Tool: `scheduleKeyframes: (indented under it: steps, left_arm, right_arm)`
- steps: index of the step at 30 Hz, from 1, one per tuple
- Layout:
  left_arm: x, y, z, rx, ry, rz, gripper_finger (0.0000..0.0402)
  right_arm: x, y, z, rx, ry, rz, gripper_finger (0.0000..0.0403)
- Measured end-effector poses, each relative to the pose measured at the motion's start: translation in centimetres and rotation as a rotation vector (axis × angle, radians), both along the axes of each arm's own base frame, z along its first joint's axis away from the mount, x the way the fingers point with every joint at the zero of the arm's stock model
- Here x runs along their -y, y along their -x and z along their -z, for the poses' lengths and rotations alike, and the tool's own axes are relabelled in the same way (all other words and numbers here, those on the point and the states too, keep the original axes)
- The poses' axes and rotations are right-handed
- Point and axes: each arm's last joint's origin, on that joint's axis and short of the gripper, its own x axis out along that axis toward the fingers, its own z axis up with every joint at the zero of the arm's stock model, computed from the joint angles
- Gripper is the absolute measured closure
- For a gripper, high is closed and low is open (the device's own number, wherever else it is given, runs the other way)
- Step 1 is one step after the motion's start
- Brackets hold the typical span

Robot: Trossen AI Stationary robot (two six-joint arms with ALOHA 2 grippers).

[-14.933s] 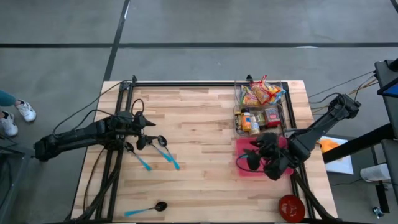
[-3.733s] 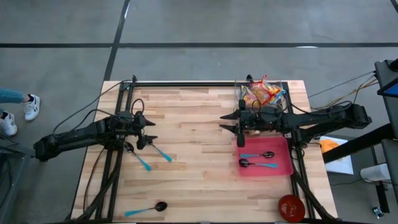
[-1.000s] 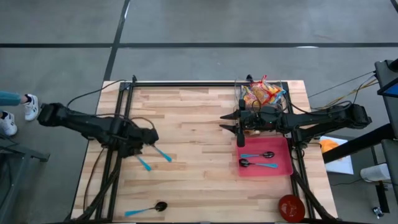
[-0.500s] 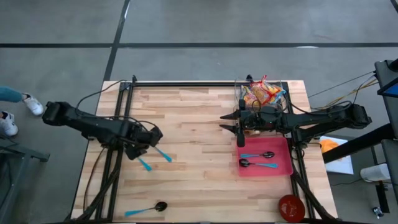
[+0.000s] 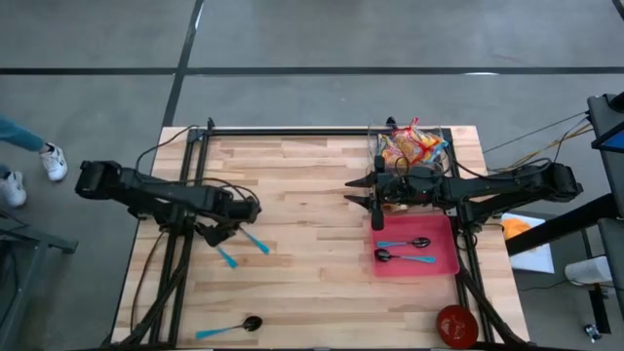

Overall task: Pick & Place Food Item
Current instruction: Put the blue spoon into the red bin

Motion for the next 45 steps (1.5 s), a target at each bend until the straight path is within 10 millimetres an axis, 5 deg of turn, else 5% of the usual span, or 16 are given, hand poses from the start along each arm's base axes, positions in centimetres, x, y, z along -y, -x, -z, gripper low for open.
scheduleKeyframes:
  steps: [17,32,45]
  left_arm:
    - [-0.3,-0.8,2.4,-0.112,0.007,0.039,0.0269]
    - [-0.4,-1.2,2.4,-0.091,-0.027,0.047,0.0388]
    - [-0.4,-1.4,2.4,-0.071,-0.039,0.083,0.039]
  right_arm:
    - [0.0,0.0,0.0,0.0,0.0,-0.001,0.0247]
    - [0.0,0.0,0.0,0.0,0.0,0.0,0.0247]
    - [0.0,0.0,0.0,0.001,-0.003,0.0,0.0247]
